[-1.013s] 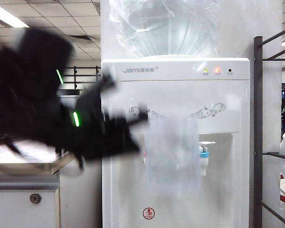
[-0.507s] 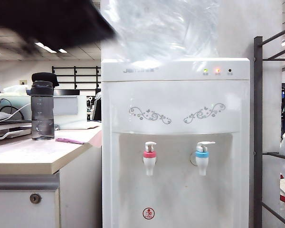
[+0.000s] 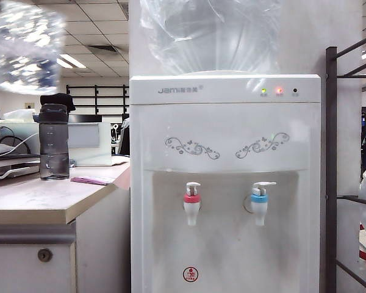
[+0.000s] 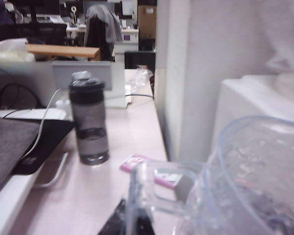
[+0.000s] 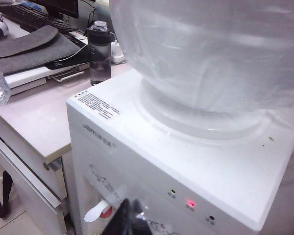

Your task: Pick up the plastic mug from the left desk, go to the hot water outlet of the water dispenser, press the vertical switch to get some water, then put the mug back on the desk.

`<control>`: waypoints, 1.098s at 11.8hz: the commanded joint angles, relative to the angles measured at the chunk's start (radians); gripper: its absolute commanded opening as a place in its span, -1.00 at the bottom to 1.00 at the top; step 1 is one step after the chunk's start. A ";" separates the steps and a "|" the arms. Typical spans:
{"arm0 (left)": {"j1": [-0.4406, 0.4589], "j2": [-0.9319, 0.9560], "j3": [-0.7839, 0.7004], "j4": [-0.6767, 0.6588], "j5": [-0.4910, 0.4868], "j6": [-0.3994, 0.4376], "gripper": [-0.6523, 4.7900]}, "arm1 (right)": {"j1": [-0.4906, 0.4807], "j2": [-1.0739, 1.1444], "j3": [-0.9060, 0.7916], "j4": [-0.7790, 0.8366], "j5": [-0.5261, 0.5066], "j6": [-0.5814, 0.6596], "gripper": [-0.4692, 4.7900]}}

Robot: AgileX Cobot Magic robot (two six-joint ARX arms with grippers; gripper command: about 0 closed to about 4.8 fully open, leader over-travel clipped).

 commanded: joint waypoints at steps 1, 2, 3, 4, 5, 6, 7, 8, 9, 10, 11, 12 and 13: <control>0.274 0.117 0.007 0.106 0.296 -0.068 -0.78 | 0.001 0.067 0.003 0.084 -0.029 0.021 -0.84; 0.327 0.227 0.008 0.205 0.311 -0.090 -0.78 | 0.001 0.110 0.003 0.133 -0.030 0.037 -0.84; 0.331 0.432 0.026 0.427 0.297 -0.095 -0.78 | 0.003 0.185 0.003 0.227 -0.054 0.052 -0.84; 0.331 0.568 0.069 0.479 0.298 -0.105 -0.78 | 0.006 0.229 0.003 0.267 -0.063 0.053 -0.84; 0.331 0.634 0.099 0.483 0.297 -0.105 -0.78 | 0.006 0.247 0.003 0.278 -0.077 0.053 -0.84; 0.331 0.717 0.143 0.488 0.297 -0.105 -0.78 | 0.006 0.264 0.003 0.284 -0.092 0.054 -0.84; 0.331 0.874 0.235 0.528 0.302 -0.106 -0.78 | 0.007 0.307 0.003 0.325 -0.194 0.054 -0.84; 0.331 0.986 0.301 0.555 0.306 -0.107 -0.78 | 0.053 0.352 0.005 0.351 -0.210 0.072 -0.84; 0.331 1.051 0.345 0.555 0.307 -0.107 -0.78 | 0.108 0.391 0.005 0.351 -0.207 0.076 -0.84; 0.331 1.078 0.365 0.555 0.307 -0.108 -0.78 | 0.151 0.418 0.005 0.354 -0.203 0.075 -0.84; 0.332 1.172 0.401 0.587 0.303 -0.104 -0.78 | 0.304 0.509 0.005 0.421 -0.138 0.076 -0.84; 0.332 1.184 0.401 0.600 0.301 -0.104 -0.78 | 0.323 0.520 0.006 0.433 -0.126 0.076 -0.84; 0.333 1.216 0.402 0.619 0.296 -0.104 -0.78 | 0.357 0.541 0.006 0.454 -0.111 0.079 -0.84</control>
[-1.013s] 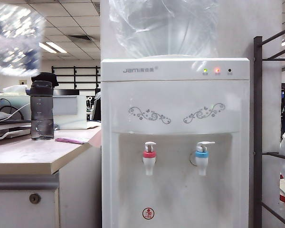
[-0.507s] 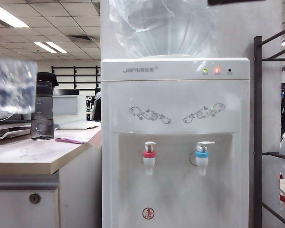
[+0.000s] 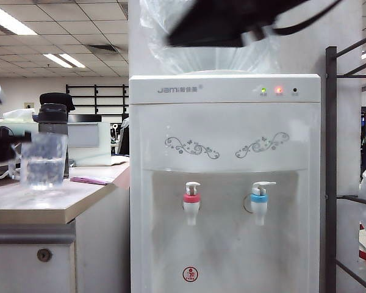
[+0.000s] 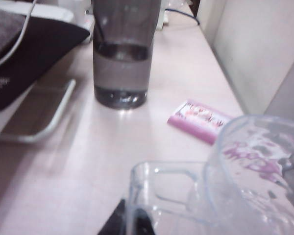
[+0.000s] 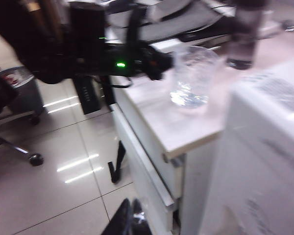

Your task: Pick up the plastic mug from the left desk, go to the hot water outlet of the water dispenser, press the vertical switch to get some water, then put the mug back on the desk.

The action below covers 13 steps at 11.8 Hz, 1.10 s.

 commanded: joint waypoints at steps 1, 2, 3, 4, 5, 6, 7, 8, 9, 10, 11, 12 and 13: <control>0.001 0.050 0.009 0.085 0.000 -0.007 -0.78 | 0.062 0.034 0.007 0.076 0.047 0.011 -0.84; 0.001 0.076 0.015 0.087 -0.001 -0.006 -0.78 | 0.074 0.044 0.011 0.074 0.046 0.027 -0.84; 0.001 0.105 0.018 0.116 -0.001 -0.006 -0.78 | 0.075 0.044 0.011 0.074 0.044 0.041 -0.84; 0.001 0.117 0.018 0.129 -0.021 -0.015 -0.64 | 0.071 0.043 0.016 0.076 0.045 0.056 -0.84; 0.001 0.116 0.017 0.138 -0.063 -0.031 0.20 | 0.072 0.043 0.017 0.074 0.041 0.056 -0.84; 0.002 0.115 0.015 0.146 -0.073 -0.029 0.28 | 0.072 0.042 0.017 0.074 0.042 0.056 -0.84; 0.002 0.093 0.000 0.144 -0.072 -0.030 0.28 | 0.072 0.034 0.017 0.070 0.042 0.057 -0.84; 0.002 0.043 -0.046 0.140 -0.057 -0.064 0.23 | 0.072 0.001 0.017 0.040 0.043 0.058 -0.84; 0.002 -0.016 -0.111 0.121 -0.057 -0.086 0.23 | 0.069 -0.032 0.017 0.001 0.047 0.057 -0.84; 0.002 -0.059 -0.168 0.119 -0.057 -0.085 0.23 | 0.069 -0.054 0.016 -0.025 0.047 0.056 -0.84; 0.002 -0.097 -0.216 0.119 -0.056 -0.086 0.23 | 0.069 -0.076 0.017 -0.053 0.051 0.056 -0.84; 0.002 -0.212 -0.332 0.119 0.000 -0.089 -0.16 | 0.069 -0.126 0.016 -0.109 0.056 0.056 -0.84; 0.002 -0.294 -0.396 0.121 0.042 -0.102 -0.76 | 0.068 -0.165 0.016 -0.149 0.084 0.056 -0.84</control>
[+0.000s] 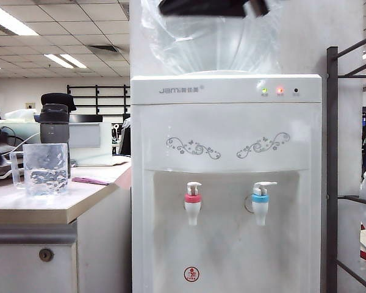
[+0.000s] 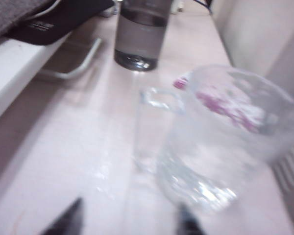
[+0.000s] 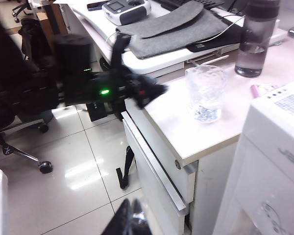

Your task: Pick up the plastic mug from the left desk, go to the hot water outlet of the water dispenser, press the vertical switch to get some water, then put the mug back on the desk.

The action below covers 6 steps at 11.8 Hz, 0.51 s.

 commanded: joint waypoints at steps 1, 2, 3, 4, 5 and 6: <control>-0.002 -0.304 -0.196 0.016 0.114 -0.076 -0.78 | -0.029 -0.154 0.002 -0.164 0.101 0.000 -0.84; -0.002 -0.473 -0.261 0.009 0.149 -0.128 -0.78 | -0.069 -0.248 0.000 -0.241 0.098 -0.024 -0.84; -0.002 -0.600 -0.289 -0.046 0.183 -0.159 -0.78 | -0.080 -0.312 -0.002 -0.284 0.102 -0.058 -0.84; -0.002 -0.707 -0.302 -0.129 0.208 -0.179 -0.78 | -0.080 -0.371 -0.014 -0.306 0.106 -0.072 -0.84; -0.002 -0.768 -0.305 -0.188 0.209 -0.187 -0.78 | -0.081 -0.399 -0.024 -0.311 0.112 -0.072 -0.84; -0.002 -0.937 -0.306 -0.371 0.199 -0.186 -0.78 | -0.085 -0.508 -0.086 -0.332 0.116 -0.069 -0.84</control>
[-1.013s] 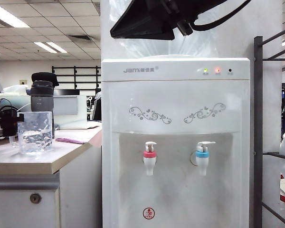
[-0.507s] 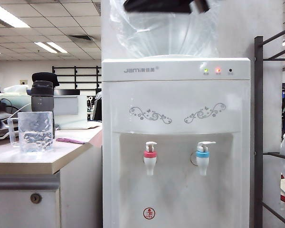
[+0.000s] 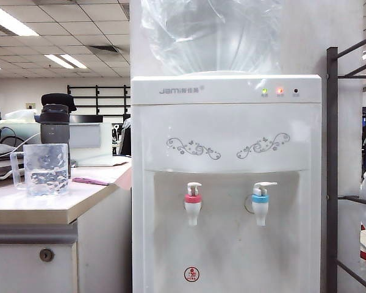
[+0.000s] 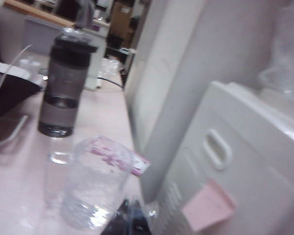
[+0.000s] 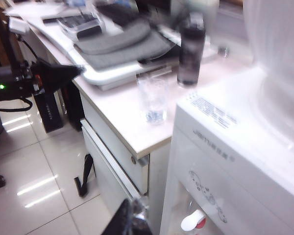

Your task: Pick up the plastic mug from the left desk, go to the hot water outlet of the water dispenser, press the vertical switch to get some water, then put the mug back on the desk.

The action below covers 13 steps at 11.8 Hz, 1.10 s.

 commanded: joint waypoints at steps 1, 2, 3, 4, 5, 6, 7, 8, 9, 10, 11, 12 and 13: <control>-0.001 -0.331 -0.005 -0.383 0.003 -0.023 -0.78 | -0.005 -0.193 -0.113 -0.045 0.011 0.005 -0.84; -0.001 -0.477 -0.005 -0.526 0.005 -0.012 -0.78 | -0.005 -0.295 -0.182 -0.048 0.011 0.009 -0.84; -0.001 -0.703 -0.005 -0.772 0.004 0.028 -0.78 | -0.005 -0.411 -0.249 -0.076 0.015 0.060 -0.84; -0.001 -0.792 -0.005 -0.882 0.004 0.033 -0.78 | -0.004 -0.447 -0.297 -0.063 0.025 0.062 -0.84; -0.001 -0.920 -0.005 -1.019 -0.046 0.038 -0.78 | -0.003 -0.464 -0.436 0.101 -0.011 0.067 -0.84; -0.001 -0.970 -0.006 -1.069 -0.088 0.039 -0.78 | -0.003 -0.463 -0.570 0.259 -0.012 0.090 -0.84; -0.012 -0.974 -0.118 -1.067 -0.108 0.040 -0.78 | -0.003 -0.457 -0.797 0.284 0.116 0.207 -0.84; -0.031 -0.974 -0.118 -1.059 -0.149 0.048 -0.78 | -0.005 -0.456 -0.797 0.346 0.177 0.164 -0.84; -0.042 -0.974 -0.118 -1.059 -0.166 0.063 -0.78 | -0.006 -0.455 -0.797 0.386 0.220 0.138 -0.84; -0.054 -0.974 -0.118 -1.059 -0.176 0.066 -0.78 | -0.018 -0.451 -0.797 0.399 0.267 0.129 -0.84; -0.058 -0.974 -0.118 -1.059 -0.175 0.066 -0.78 | -0.026 -0.451 -0.797 0.394 0.273 0.132 -0.84; -0.061 -0.974 -0.118 -1.059 -0.173 0.062 -0.78 | -0.042 -0.451 -0.797 0.372 0.267 0.153 -0.84; -0.063 -0.975 -0.118 -1.064 -0.148 0.029 -0.78 | -0.056 -0.455 -0.797 0.305 0.268 0.163 -0.57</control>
